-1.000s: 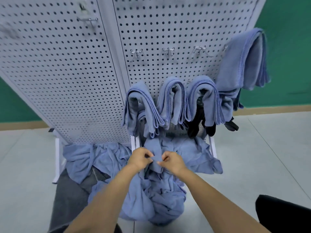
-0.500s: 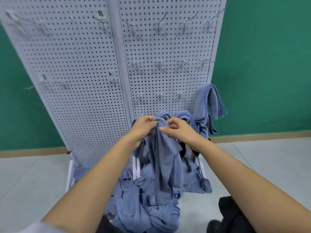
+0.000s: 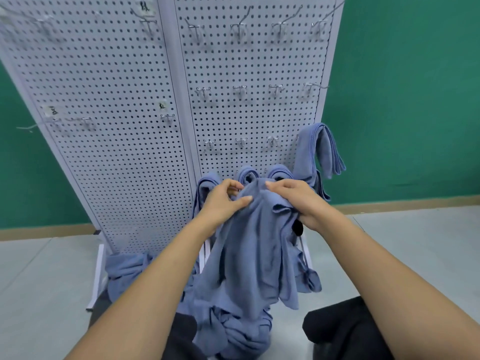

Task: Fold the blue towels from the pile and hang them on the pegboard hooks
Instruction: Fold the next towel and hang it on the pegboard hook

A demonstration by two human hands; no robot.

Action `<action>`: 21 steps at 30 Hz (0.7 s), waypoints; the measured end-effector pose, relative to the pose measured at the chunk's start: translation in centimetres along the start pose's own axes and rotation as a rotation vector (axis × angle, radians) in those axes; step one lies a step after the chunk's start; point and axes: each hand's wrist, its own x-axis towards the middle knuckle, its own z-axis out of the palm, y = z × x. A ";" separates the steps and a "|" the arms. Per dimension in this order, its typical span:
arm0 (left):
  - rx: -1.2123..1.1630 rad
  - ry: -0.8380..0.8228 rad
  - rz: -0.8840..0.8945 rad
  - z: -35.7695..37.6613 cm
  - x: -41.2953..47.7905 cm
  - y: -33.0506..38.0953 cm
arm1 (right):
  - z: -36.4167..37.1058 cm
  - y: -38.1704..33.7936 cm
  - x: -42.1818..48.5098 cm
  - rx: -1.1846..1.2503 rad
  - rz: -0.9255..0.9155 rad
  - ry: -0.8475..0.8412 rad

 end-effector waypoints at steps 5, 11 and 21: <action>-0.210 -0.148 -0.022 0.1 -1.1 1.8 | 0.1 -0.7 -0.3 0.227 0.058 0.031; -0.208 -0.052 -0.004 0.9 -1.6 1.8 | 0.9 -0.4 -0.8 0.201 0.042 -0.026; -0.257 0.045 0.112 -0.6 -1.4 1.9 | 0.2 -0.3 -1.4 -0.361 -0.049 -0.067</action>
